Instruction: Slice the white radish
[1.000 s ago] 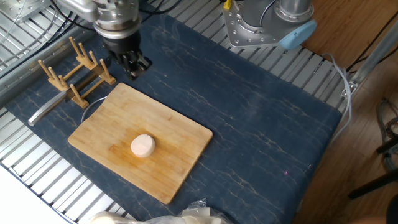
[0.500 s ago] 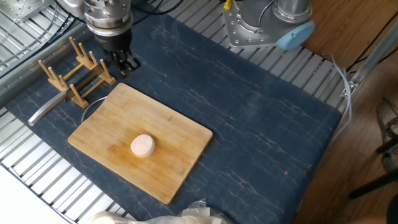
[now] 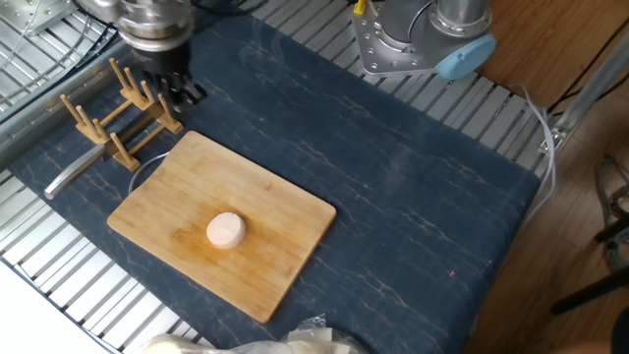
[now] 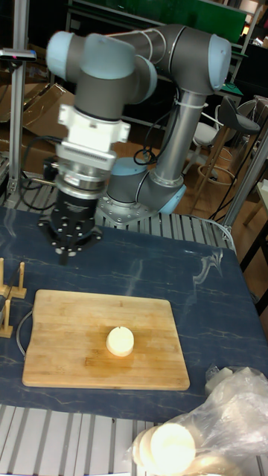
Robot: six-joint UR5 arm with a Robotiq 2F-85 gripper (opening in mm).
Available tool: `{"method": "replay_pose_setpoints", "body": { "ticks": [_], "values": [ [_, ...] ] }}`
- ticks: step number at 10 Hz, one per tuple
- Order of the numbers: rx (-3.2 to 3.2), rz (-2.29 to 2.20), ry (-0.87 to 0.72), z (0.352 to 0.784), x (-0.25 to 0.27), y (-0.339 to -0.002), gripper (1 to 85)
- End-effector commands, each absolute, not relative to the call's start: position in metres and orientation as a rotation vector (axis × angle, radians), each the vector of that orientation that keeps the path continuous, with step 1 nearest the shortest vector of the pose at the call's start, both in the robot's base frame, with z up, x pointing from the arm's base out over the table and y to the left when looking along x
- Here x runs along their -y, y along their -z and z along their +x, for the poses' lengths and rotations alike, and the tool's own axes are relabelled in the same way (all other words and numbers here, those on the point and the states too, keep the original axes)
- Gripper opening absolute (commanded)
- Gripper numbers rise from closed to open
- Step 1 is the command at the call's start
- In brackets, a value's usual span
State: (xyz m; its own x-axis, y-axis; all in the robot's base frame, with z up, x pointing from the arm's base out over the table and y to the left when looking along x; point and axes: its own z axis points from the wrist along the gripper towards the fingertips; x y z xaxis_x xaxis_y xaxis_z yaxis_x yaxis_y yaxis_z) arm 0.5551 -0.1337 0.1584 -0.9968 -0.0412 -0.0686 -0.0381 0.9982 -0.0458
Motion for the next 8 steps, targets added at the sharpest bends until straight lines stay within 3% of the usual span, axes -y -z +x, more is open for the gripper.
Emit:
{"method": "replay_pose_setpoints", "body": {
  "ticks": [1, 4, 5, 7, 8],
  "values": [
    [-3.059, -0.231, 0.038, 0.569, 0.175, -0.152, 7.3],
    [-3.072, -0.209, -0.016, 0.565, 0.179, -0.144, 12.7],
    [-3.098, -0.117, 0.075, 0.560, 0.195, -0.144, 9.7],
    [-3.107, 0.033, 0.091, 0.557, 0.198, -0.145, 10.3],
    [-3.112, 0.028, 0.089, 0.556, 0.198, -0.145, 19.0]
  ]
}}
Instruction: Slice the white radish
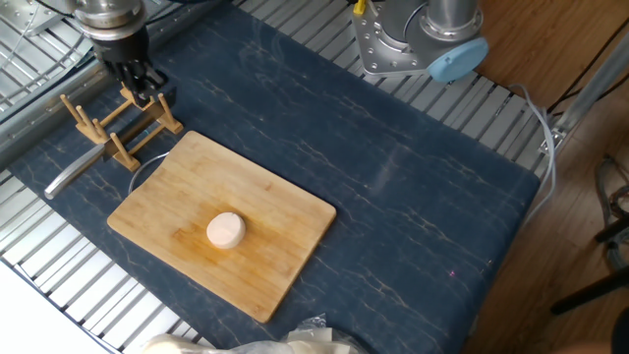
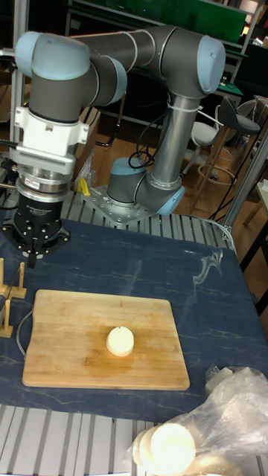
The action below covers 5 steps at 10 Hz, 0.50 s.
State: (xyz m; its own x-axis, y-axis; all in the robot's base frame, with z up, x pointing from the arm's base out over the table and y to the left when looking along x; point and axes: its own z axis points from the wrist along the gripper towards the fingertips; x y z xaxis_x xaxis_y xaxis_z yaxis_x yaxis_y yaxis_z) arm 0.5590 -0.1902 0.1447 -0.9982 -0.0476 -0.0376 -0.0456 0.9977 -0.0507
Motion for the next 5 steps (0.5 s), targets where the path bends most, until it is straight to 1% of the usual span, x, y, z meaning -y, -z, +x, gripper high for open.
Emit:
{"method": "replay_pose_setpoints", "body": {
  "ticks": [1, 2, 3, 4, 5],
  "values": [
    [-3.096, -0.007, 0.108, 0.560, 0.201, -0.145, 19.3],
    [-3.124, -0.139, 0.098, 0.553, 0.199, -0.145, 37.3],
    [-3.127, -0.148, 0.093, 0.554, 0.200, -0.144, 44.7],
    [-3.119, -0.151, 0.120, 0.561, 0.209, -0.145, 42.3],
    [-3.102, -0.147, 0.118, 0.571, 0.214, -0.141, 42.0]
  ]
}}
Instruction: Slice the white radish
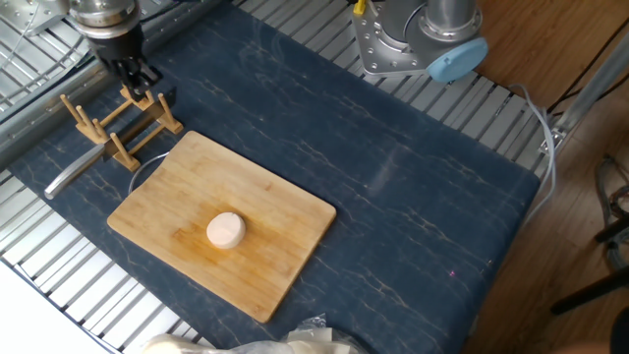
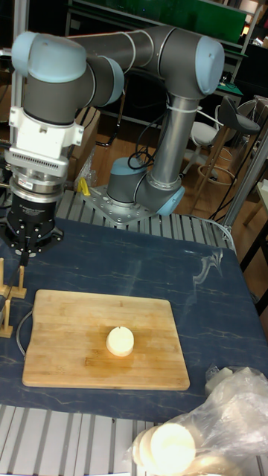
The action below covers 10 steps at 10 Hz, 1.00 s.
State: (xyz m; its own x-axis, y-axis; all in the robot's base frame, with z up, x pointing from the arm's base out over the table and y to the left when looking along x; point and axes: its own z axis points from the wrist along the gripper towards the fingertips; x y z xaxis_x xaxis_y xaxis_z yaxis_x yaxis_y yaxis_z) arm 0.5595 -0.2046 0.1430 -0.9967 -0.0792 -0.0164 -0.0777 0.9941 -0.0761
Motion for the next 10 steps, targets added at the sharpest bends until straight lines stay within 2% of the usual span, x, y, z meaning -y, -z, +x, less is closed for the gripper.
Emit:
{"method": "replay_pose_setpoints", "body": {
  "ticks": [1, 3, 4, 5, 10],
  "values": [
    [-3.096, -0.147, 0.116, 0.577, 0.215, -0.134, 42.7],
    [-3.138, -0.119, 0.093, 0.566, 0.210, -0.133, 41.0],
    [-3.158, -0.065, 0.131, 0.561, 0.217, -0.133, 32.0],
    [-3.160, -0.055, 0.156, 0.560, 0.220, -0.134, 31.3],
    [-3.145, -0.076, 0.003, 0.565, 0.195, -0.132, 39.7]
  ]
}}
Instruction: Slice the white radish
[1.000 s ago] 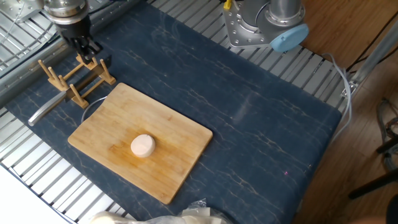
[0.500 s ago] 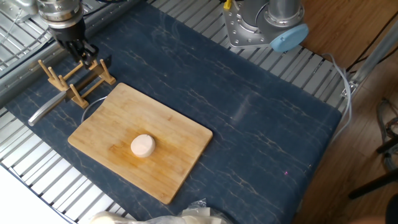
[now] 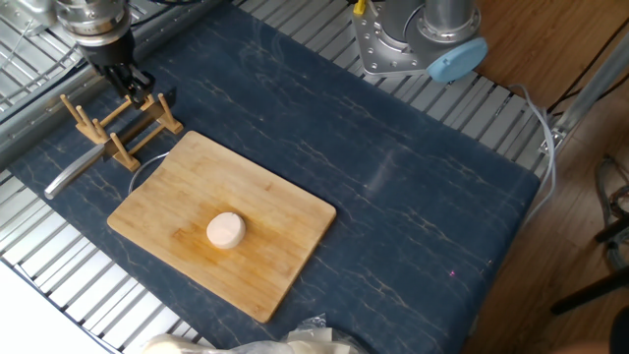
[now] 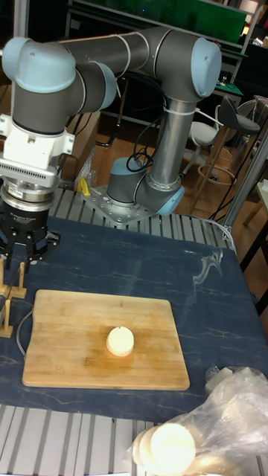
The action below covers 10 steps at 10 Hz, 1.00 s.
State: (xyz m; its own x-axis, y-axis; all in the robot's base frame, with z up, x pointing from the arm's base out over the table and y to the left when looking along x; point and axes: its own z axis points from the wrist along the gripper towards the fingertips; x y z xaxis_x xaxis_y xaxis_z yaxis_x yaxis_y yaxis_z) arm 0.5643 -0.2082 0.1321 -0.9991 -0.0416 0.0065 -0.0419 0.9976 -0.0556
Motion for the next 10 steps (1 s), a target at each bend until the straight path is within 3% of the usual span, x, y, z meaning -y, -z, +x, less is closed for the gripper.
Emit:
{"method": "replay_pose_setpoints", "body": {
  "ticks": [1, 10],
  "values": [
    [3.134, 0.105, 0.002, 0.566, 0.196, -0.132, 39.7],
    [3.161, 0.089, 0.010, 0.604, 0.221, -0.099, 40.0]
  ]
}}
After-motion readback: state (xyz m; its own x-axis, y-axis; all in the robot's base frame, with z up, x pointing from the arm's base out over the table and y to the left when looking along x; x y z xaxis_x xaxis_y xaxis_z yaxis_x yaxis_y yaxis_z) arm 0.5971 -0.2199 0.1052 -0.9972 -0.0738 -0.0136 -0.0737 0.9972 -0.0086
